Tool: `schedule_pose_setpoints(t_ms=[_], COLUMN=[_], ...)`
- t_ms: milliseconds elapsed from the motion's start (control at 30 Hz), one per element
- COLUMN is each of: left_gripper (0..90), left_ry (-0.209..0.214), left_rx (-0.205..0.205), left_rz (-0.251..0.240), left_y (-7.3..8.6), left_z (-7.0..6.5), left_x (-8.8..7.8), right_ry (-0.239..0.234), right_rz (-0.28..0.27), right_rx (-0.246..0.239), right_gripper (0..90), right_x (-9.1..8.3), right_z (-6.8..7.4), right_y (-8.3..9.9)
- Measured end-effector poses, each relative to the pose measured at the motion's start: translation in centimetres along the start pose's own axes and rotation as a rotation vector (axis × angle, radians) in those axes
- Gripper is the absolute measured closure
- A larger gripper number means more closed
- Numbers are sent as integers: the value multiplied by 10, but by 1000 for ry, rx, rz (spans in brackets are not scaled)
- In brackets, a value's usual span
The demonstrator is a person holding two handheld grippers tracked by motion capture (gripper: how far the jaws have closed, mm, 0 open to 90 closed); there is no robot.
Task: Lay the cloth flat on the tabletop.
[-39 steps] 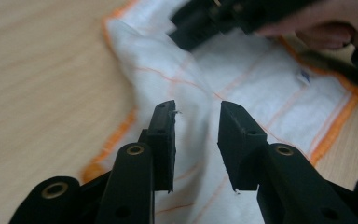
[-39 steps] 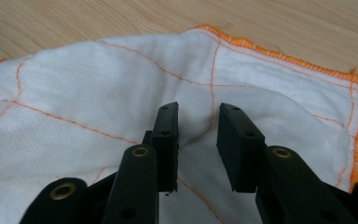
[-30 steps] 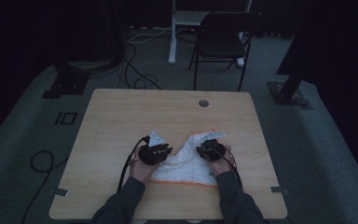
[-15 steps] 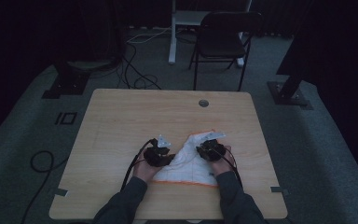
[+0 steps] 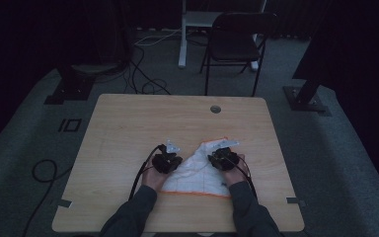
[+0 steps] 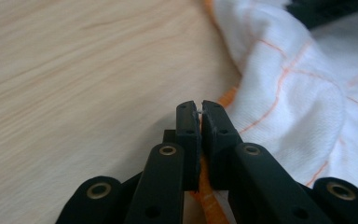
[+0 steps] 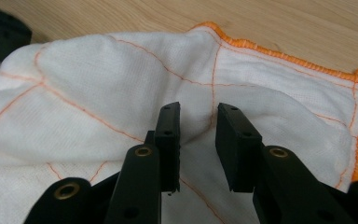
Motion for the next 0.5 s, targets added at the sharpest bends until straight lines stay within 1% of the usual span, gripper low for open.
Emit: schedule_pose_setpoints(t_ms=[100, 233, 300, 333, 400, 433, 500], left_gripper=[874, 876, 877, 877, 877, 877, 876], left_ry=[-31, -60, -89, -106, -131, -140, -140], left_rx=[-36, -65, -75, -82, -114, -121, -142], left_rz=[-17, -31, -35, -36, -47, -50, -51], left_y=[-2, -5, -7, -7, -7, -7, -6], left_z=[11, 25, 32, 37, 49, 53, 61], left_x=[-1, -3, -3, -3, -5, -6, -6], right_ry=[0, 0, 0, 10, 18, 18, 15], right_rz=[-1, -5, -10, -4, 6, 8, 4], right_rx=[-1, 0, -6, -14, -20, -17, -6], right_gripper=[701, 689, 684, 680, 672, 668, 663], right_x=[0, -1, -1, -2, -1, -1, -2], right_z=[0, 0, 1, 1, 0, -2, -3], right_y=[0, -1, -1, -1, 1, 3, 5])
Point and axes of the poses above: each handheld gripper's, and its own axes: x roughly forward along the jaws, y roughly out of its underside, z roughly to its left, the point moved 6 cm from there along x, roughly forward along the jaws, and after that the axes turned 6 degrees about -x, right-handed, at the moved point
